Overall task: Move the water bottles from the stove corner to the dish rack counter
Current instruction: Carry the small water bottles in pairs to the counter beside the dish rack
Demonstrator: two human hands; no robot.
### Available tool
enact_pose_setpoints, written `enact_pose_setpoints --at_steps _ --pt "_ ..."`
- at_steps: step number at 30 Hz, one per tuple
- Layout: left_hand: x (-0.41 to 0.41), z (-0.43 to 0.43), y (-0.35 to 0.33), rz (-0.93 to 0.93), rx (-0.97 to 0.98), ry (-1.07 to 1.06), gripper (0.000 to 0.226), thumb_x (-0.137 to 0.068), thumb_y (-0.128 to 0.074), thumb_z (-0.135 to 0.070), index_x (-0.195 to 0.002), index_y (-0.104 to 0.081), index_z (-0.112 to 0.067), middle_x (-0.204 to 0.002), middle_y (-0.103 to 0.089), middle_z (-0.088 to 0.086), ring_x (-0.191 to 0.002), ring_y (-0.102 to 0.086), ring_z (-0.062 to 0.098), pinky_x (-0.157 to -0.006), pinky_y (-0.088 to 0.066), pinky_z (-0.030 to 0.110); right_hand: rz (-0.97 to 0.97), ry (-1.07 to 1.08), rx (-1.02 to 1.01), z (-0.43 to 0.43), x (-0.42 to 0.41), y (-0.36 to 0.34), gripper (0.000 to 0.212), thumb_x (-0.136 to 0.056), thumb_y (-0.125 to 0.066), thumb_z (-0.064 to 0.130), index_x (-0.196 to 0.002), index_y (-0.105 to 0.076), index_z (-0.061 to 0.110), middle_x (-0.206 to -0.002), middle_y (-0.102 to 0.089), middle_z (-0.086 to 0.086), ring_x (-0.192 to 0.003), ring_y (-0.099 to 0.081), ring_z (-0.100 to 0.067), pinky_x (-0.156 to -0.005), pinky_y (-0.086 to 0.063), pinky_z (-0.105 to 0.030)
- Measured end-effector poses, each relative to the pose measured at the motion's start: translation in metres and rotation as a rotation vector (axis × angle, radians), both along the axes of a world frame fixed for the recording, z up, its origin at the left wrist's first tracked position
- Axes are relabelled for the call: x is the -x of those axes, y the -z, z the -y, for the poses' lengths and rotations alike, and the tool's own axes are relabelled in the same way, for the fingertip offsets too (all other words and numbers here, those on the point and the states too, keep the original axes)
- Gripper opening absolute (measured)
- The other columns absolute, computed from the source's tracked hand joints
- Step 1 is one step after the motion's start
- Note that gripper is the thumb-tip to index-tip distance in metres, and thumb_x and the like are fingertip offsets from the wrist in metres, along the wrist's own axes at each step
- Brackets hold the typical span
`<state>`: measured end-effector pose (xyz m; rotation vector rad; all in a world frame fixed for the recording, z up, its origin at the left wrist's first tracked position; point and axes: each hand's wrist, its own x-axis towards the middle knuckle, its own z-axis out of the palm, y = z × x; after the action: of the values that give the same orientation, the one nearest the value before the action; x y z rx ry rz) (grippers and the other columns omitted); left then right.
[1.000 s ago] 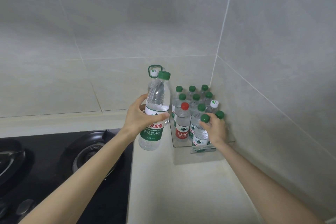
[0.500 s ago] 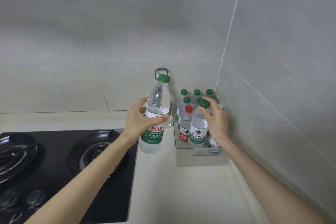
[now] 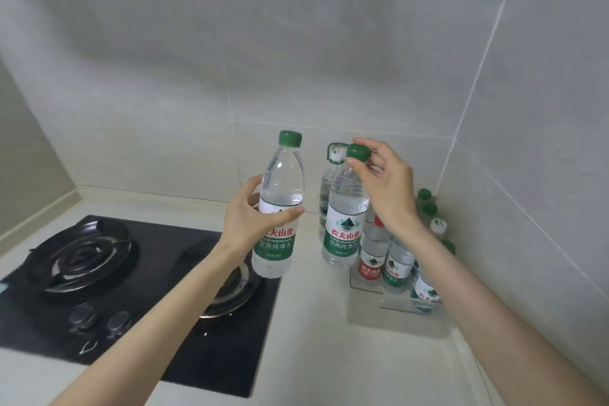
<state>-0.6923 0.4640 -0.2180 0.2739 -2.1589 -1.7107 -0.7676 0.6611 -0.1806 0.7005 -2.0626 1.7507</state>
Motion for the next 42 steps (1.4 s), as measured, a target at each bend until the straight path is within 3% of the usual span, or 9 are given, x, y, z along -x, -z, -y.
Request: enact_pose_setpoints --at_steps 5,11,19,22,25,29,31,36,42 --pt "-0.029 0.029 -0.006 -0.031 -0.013 -0.108 0.078 -0.060 -0.088 -0.026 -0.128 -0.051 -0.028 -0.107 -0.070 -0.002 -0.094 -0.068 0.012 -0.082 -0.056 0.032 0.000 -0.141 -0.015 0.038 -0.010 -0.009 0.036 -0.085 -0.067 0.013 -0.120 -0.060 0.017 -0.114 -0.068 -0.001 -0.105 -0.064 -0.009 -0.095 -0.050 -0.021" --pt "-0.073 0.073 -0.010 -0.058 -0.009 -0.269 0.079 -0.056 -0.089 -0.030 -0.126 -0.052 -0.028 -0.110 -0.070 -0.001 -0.096 -0.069 0.015 -0.086 -0.056 0.039 -0.022 -0.313 -0.025 0.100 -0.029 -0.017 0.034 -0.084 -0.069 0.014 -0.116 -0.062 0.023 -0.102 -0.068 0.011 -0.098 -0.065 -0.001 -0.094 -0.051 -0.021" --pt "-0.151 0.132 -0.024 -0.119 -0.009 -0.477 0.072 -0.062 -0.087 -0.020 -0.125 -0.051 -0.025 -0.099 -0.070 -0.009 -0.086 -0.068 0.002 -0.071 -0.054 0.021 -0.044 -0.496 -0.042 0.192 -0.078 -0.023 0.032 -0.083 -0.071 0.015 -0.114 -0.064 0.022 -0.098 -0.066 0.016 -0.097 -0.065 -0.003 -0.089 -0.053 -0.021" --pt "-0.191 0.163 -0.025 -0.134 0.012 -0.563 0.075 -0.060 -0.088 -0.020 -0.125 -0.053 -0.022 -0.095 -0.071 -0.009 -0.081 -0.070 0.002 -0.071 -0.057 0.021 -0.051 -0.571 -0.046 0.235 -0.108 -0.025 0.032 -0.084 -0.070 0.015 -0.115 -0.065 0.019 -0.099 -0.068 0.010 -0.096 -0.066 -0.005 -0.087 -0.054 -0.020" --pt "-0.236 0.197 -0.025 -0.127 0.008 -0.637 0.077 -0.055 -0.091 -0.024 -0.122 -0.055 -0.023 -0.100 -0.073 -0.001 -0.089 -0.071 0.014 -0.077 -0.058 0.033 -0.055 -0.642 -0.045 0.280 -0.145 -0.027 0.032 -0.084 -0.070 0.014 -0.115 -0.065 0.019 -0.102 -0.069 0.006 -0.095 -0.066 -0.005 -0.084 -0.052 -0.014" --pt "-0.296 0.239 -0.025 -0.140 0.009 -0.735 0.057 -0.061 -0.088 -0.014 -0.106 -0.057 -0.033 -0.089 -0.071 -0.012 -0.075 -0.070 0.000 -0.061 -0.054 0.015 -0.057 -0.744 -0.041 0.339 -0.193 -0.026 0.031 -0.083 -0.070 0.013 -0.113 -0.065 0.019 -0.100 -0.069 0.007 -0.091 -0.066 0.001 -0.083 -0.050 -0.010" --pt "-0.330 0.260 -0.026 -0.148 0.017 -0.790 0.060 -0.061 -0.088 -0.012 -0.105 -0.055 -0.036 -0.088 -0.070 -0.013 -0.072 -0.069 -0.003 -0.058 -0.052 0.012 -0.060 -0.792 -0.039 0.371 -0.221 -0.025 0.032 -0.083 -0.071 0.014 -0.114 -0.065 0.019 -0.100 -0.070 0.006 -0.092 -0.066 0.000 -0.083 -0.050 -0.010" --pt "-0.420 0.310 -0.027 -0.159 0.023 -0.950 0.077 -0.056 -0.091 -0.019 -0.123 -0.055 -0.028 -0.096 -0.072 -0.006 -0.088 -0.070 0.009 -0.067 -0.053 0.021 -0.090 -0.944 -0.039 0.446 -0.298 -0.028 0.034 -0.084 -0.070 0.014 -0.117 -0.064 0.014 -0.101 -0.069 0.006 -0.093 -0.067 -0.002 -0.085 -0.050 -0.010" --pt "-0.512 0.352 -0.025 -0.167 0.062 -1.117 0.069 -0.059 -0.089 -0.015 -0.118 -0.056 -0.028 -0.093 -0.071 -0.011 -0.080 -0.070 0.002 -0.062 -0.053 0.014 -0.072 -1.119 -0.024 0.529 -0.384 -0.028 0.032 -0.084 -0.071 0.017 -0.116 -0.065 0.016 -0.102 -0.071 0.002 -0.093 -0.066 -0.003 -0.085 -0.052 -0.014"
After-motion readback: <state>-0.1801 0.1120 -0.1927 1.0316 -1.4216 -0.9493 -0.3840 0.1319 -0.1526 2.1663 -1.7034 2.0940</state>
